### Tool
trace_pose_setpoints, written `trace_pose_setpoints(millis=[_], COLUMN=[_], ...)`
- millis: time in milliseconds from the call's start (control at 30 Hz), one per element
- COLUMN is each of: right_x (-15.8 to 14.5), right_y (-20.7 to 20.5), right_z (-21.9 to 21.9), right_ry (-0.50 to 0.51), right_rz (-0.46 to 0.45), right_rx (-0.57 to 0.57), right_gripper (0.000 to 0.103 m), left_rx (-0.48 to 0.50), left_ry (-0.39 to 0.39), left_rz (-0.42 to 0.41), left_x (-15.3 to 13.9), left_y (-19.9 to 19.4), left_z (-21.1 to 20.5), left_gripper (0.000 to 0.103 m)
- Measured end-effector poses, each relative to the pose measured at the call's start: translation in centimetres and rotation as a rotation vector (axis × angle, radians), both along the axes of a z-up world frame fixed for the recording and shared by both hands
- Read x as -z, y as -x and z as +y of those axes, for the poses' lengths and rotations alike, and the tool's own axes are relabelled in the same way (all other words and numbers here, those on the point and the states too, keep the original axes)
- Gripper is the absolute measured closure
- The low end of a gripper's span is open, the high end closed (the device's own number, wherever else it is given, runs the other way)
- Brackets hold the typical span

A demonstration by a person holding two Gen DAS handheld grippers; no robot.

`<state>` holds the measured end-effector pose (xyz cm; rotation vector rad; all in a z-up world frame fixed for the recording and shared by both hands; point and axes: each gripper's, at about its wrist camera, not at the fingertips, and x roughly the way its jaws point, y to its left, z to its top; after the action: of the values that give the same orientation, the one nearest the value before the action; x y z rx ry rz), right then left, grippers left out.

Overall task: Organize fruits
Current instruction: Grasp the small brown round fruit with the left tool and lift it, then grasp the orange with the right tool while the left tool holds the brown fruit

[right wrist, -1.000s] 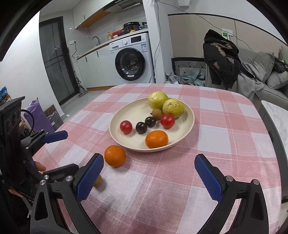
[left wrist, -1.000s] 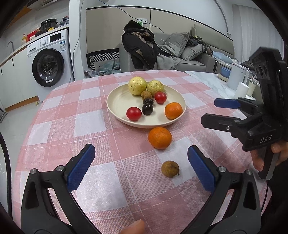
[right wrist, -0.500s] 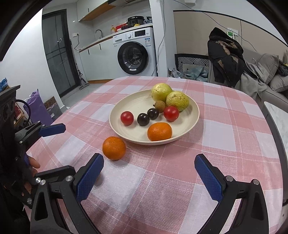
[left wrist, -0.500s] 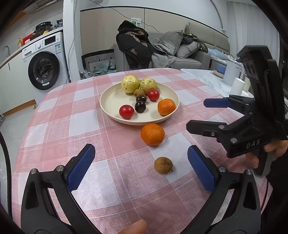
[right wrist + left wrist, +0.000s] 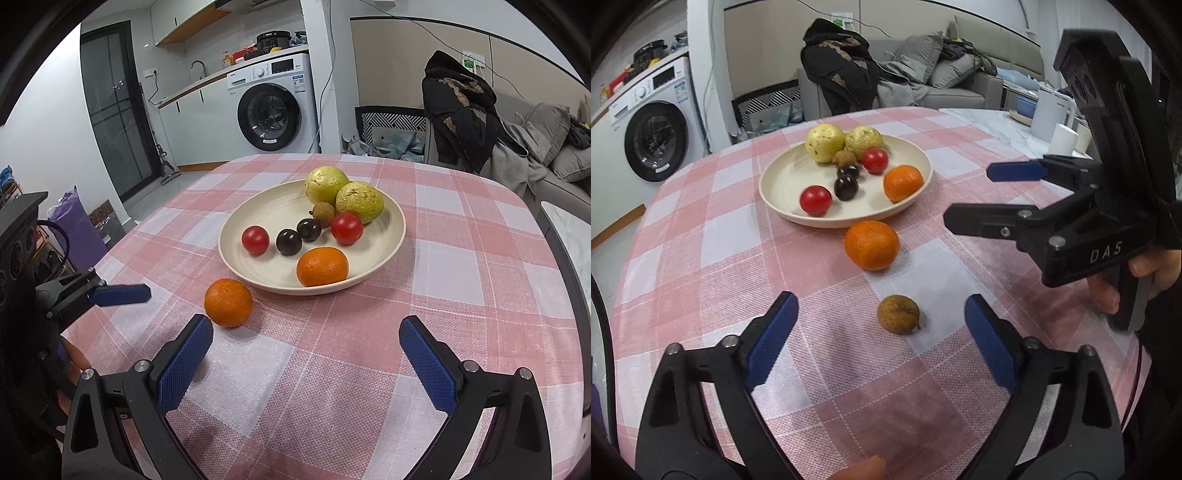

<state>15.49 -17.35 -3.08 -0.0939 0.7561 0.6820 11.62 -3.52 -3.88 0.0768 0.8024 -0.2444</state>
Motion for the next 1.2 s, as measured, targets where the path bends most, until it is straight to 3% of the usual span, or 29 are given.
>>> trace_pose_setpoints(millis=[233, 467, 500, 867, 1100, 1200], right_x=[0.1, 0.1, 0.1, 0.3, 1.4, 1.3], right_y=[0.0, -0.1, -0.1, -0.2, -1.2, -1.1], right_z=[0.0, 0.0, 0.0, 0.1, 0.7, 1.3], right_ry=[-0.004, -0.003, -0.003, -0.003, 0.006, 0.003], right_rz=[0.003, 0.006, 0.005, 0.019, 0.135, 0.14], right_rx=[0.001, 0.002, 0.002, 0.001, 0.008, -0.015], right_gripper=[0.0, 0.0, 0.0, 0.0, 0.0, 0.001], left_rx=[0.033, 0.061, 0.063, 0.01, -0.035, -0.036], left_ry=[0.033, 0.055, 0.053, 0.089, 0.13, 0.13], left_rz=[0.07, 0.1, 0.1, 0.049, -0.022, -0.046], left_x=[1.2, 1.9, 1.9, 0.8, -0.9, -1.5], left_y=[-0.6, -1.0, -0.9, -1.0, -0.5, -0.2], left_z=[-0.2, -0.3, -0.3, 1.3, 3.1, 3.5], left_gripper=[0.049, 0.07, 0.078, 0.08, 0.08, 0.08])
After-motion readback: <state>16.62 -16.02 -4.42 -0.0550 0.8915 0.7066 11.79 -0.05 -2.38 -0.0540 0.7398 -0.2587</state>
